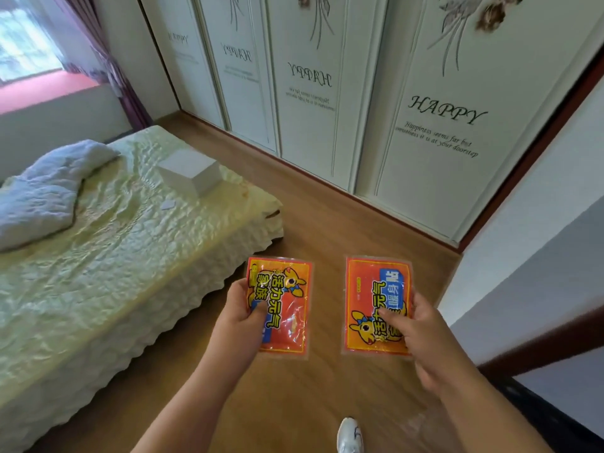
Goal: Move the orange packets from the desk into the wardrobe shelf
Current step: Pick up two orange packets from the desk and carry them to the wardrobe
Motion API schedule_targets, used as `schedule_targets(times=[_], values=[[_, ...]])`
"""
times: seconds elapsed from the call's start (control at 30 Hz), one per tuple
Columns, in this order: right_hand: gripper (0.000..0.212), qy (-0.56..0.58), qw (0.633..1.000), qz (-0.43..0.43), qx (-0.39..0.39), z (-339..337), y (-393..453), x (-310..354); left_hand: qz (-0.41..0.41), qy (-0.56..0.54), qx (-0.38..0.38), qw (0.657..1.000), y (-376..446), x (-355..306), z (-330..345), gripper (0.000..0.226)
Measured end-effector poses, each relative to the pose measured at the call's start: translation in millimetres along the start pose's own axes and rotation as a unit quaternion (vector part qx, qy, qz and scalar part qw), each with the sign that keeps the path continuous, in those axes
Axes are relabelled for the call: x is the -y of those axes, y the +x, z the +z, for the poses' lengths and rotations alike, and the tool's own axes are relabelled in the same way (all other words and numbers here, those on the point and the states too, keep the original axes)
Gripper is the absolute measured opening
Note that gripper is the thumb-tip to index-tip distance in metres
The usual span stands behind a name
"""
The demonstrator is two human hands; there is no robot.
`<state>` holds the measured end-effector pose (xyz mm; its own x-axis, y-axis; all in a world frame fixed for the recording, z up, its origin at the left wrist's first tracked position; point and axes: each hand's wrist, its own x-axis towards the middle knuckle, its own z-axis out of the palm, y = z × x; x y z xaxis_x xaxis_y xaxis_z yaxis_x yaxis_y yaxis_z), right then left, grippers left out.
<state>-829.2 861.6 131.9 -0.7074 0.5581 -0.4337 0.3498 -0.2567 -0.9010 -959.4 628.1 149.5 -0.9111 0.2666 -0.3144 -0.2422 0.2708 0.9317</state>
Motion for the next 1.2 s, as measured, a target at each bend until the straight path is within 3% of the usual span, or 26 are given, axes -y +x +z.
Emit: schedule_targets(times=[0.2,0.5,0.87,1.07,1.2], values=[[0.030,-0.030,0.999,-0.015,0.025,-10.0,84.2,61.7,0.011,-0.032,-0.034,0.999,69.9,-41.3,37.4,0.031],[0.027,-0.072,0.997,-0.004,0.014,13.2,183.5,103.1,-0.016,-0.032,-0.017,0.999,181.8,-61.4,59.4,0.031],[0.025,-0.062,0.997,-0.004,-0.055,97.7,319.9,171.4,0.019,-0.015,0.056,0.998,391.2,-127.2,34.4,0.031],[0.024,-0.042,0.997,0.001,-0.069,132.3,363.9,195.4,0.038,-0.010,0.073,0.997,449.3,-154.4,22.0,0.027],[0.025,-0.044,0.997,0.015,-0.060,147.1,398.1,209.2,0.009,-0.044,0.058,0.997,480.9,-156.1,14.0,0.025]])
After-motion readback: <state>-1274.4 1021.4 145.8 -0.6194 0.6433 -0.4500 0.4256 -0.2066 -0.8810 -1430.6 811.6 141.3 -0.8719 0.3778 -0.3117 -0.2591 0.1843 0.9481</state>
